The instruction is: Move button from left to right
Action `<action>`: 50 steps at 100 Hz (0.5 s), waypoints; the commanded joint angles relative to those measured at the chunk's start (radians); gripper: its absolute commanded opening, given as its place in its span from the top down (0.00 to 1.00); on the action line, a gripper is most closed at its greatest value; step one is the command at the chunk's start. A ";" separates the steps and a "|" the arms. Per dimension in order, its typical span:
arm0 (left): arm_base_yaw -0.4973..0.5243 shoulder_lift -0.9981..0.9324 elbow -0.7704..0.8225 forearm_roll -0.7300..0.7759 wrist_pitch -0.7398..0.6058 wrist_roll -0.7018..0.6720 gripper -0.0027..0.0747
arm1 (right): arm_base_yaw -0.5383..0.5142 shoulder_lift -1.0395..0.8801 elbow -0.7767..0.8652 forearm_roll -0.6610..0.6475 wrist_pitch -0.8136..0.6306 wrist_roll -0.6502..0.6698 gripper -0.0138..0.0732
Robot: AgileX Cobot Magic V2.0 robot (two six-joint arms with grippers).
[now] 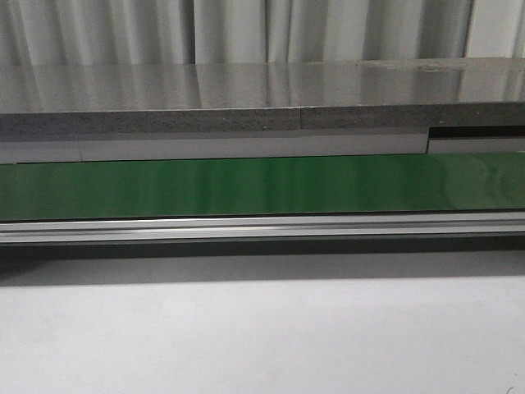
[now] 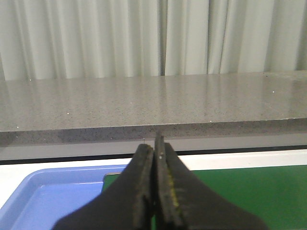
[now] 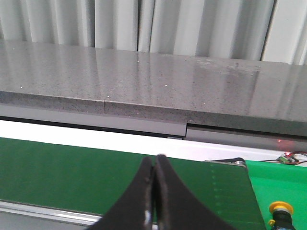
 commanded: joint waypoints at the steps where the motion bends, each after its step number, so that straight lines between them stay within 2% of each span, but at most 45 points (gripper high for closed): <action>1: -0.008 0.008 -0.027 -0.010 -0.076 0.001 0.99 | 0.000 0.006 -0.025 0.006 -0.077 0.000 0.92; 36: -0.008 0.008 -0.027 -0.010 -0.076 0.001 0.99 | 0.000 0.006 -0.018 0.005 -0.077 0.000 0.92; 44: -0.008 0.008 -0.027 -0.010 -0.076 0.001 0.99 | 0.007 0.006 -0.001 -0.034 -0.079 0.014 0.92; 50: -0.008 0.008 -0.027 -0.010 -0.076 0.001 0.99 | 0.018 -0.004 0.014 -0.105 -0.088 0.083 0.92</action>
